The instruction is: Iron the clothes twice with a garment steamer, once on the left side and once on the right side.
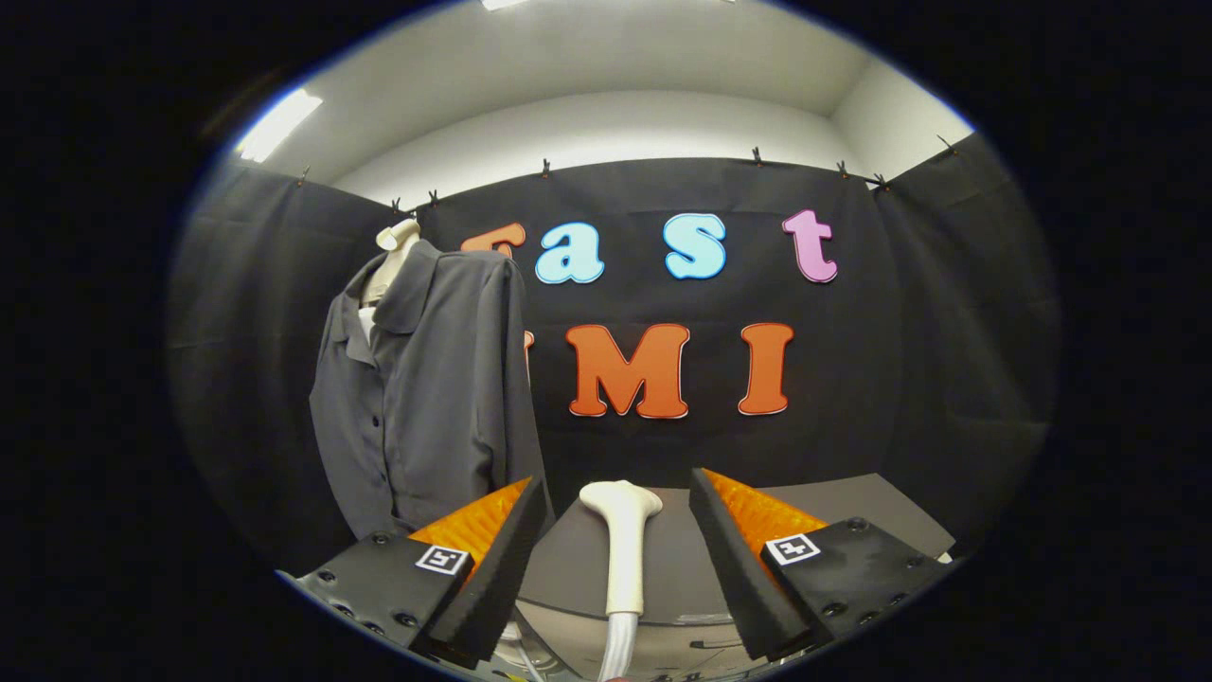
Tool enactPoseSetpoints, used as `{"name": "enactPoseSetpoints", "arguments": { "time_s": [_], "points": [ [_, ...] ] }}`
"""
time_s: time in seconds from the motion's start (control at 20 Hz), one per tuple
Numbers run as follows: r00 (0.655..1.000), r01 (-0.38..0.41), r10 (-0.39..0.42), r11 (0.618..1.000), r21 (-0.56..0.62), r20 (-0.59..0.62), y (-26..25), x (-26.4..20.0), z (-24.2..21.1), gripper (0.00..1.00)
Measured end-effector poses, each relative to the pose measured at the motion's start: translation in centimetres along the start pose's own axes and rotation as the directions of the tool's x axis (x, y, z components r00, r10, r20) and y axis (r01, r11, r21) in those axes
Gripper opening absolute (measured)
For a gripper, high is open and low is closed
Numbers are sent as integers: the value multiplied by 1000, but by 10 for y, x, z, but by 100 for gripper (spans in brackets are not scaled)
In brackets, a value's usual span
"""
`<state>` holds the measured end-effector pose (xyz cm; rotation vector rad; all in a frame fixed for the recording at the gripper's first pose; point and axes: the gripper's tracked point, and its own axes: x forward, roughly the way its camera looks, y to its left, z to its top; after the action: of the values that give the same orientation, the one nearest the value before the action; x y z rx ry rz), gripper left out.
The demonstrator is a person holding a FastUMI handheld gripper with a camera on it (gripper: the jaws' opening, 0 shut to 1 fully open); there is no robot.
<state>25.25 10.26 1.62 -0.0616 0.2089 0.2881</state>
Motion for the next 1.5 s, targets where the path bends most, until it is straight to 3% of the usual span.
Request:
{"name": "enactPoseSetpoints", "arguments": {
  "time_s": [0.3,0.6,0.9,1.25,1.35,1.5],
  "points": [
    [983,-120,111,991,-55,-143,19,88,-26,99],
    [948,-128,115,991,-25,-297,11,156,-73,98],
    [900,-99,73,994,-37,-430,-6,192,-113,98],
    [862,-81,47,996,-45,-505,-17,208,-139,98],
    [832,-96,67,995,-24,-551,-16,205,-152,99],
    [816,-103,81,995,-7,-572,-17,209,-161,99]
  ]
}}
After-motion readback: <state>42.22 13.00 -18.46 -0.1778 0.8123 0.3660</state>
